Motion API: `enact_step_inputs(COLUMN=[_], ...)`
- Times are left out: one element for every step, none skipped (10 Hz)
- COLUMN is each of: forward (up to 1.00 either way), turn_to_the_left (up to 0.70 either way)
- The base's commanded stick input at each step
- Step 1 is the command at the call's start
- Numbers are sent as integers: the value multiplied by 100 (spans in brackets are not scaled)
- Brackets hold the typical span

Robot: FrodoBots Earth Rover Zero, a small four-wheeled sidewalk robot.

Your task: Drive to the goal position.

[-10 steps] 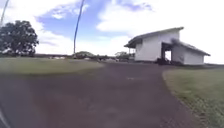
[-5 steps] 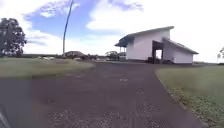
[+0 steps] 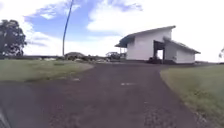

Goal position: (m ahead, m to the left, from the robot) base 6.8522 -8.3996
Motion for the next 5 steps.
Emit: enact_step_inputs(forward=[70, 70, 70, 70, 70], turn_to_the_left=[0, 0, 0, 0, 0])
